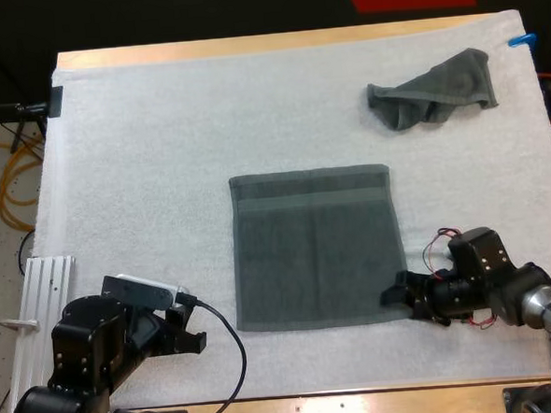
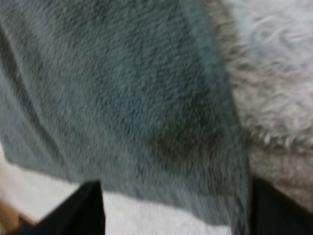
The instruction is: Pick towel from pile fold and stack
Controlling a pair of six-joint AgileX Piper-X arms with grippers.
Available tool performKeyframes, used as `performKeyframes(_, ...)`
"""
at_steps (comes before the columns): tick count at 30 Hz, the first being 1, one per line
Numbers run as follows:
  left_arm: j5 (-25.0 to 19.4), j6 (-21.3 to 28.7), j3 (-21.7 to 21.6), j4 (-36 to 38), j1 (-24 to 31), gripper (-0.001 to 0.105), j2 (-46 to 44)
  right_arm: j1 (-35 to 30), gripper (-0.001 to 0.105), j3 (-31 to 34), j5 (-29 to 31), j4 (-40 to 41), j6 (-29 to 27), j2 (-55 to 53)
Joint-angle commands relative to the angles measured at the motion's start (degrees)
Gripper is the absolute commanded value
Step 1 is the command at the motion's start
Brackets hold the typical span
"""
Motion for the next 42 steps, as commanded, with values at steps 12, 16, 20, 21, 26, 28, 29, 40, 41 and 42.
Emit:
performKeyframes(12, 2.1, -0.4, 1.5, -0.6, 0.1, 0.049, -0.1, 0.0, 0.000, 0.4, 2.1, 0.1, -1.8, 1.3)
performKeyframes(16, 7.1, -4.0, 6.7, -2.4, 0.1, 0.049, -0.1, 0.0, 0.000, 0.4, 2.1, 0.1, -1.9, 1.3)
performKeyframes(20, 9.9, -9.3, 10.1, -7.3, 0.1, 0.049, 1.2, 0.0, 0.000, 0.4, 2.0, 0.2, -2.6, 1.3)
performKeyframes(21, 10.0, -9.6, 10.1, -8.3, 0.1, 0.049, 1.9, 0.0, 0.000, 0.4, 1.9, 0.2, -2.8, 1.3)
performKeyframes(26, 13.2, -9.4, 10.1, -10.7, 0.1, 0.064, 10.7, 0.0, 0.000, 0.4, 1.6, 0.3, -2.8, 1.3)
performKeyframes(28, 13.8, -9.4, 10.1, -11.1, 0.1, 0.070, 15.7, 0.0, 0.000, 0.4, 1.6, 0.3, -2.8, 1.3)
performKeyframes(29, 14.3, -9.4, 10.1, -11.6, 0.1, 0.070, 18.3, 0.0, 0.000, 0.4, 1.6, 0.3, -2.8, 1.3)
performKeyframes(40, 25.0, -9.2, 10.1, -23.7, 0.1, 0.070, 44.2, 0.0, 0.000, 0.4, 1.0, 0.3, -2.8, 1.3)
performKeyframes(41, 26.2, -9.2, 10.1, -24.5, 0.1, 0.070, 46.0, 0.0, 0.000, 0.4, 1.0, 0.3, -2.8, 1.3)
performKeyframes(42, 26.9, -9.2, 10.1, -24.8, 0.1, 0.070, 47.0, 0.0, 0.000, 0.4, 1.0, 0.3, -2.8, 1.3)
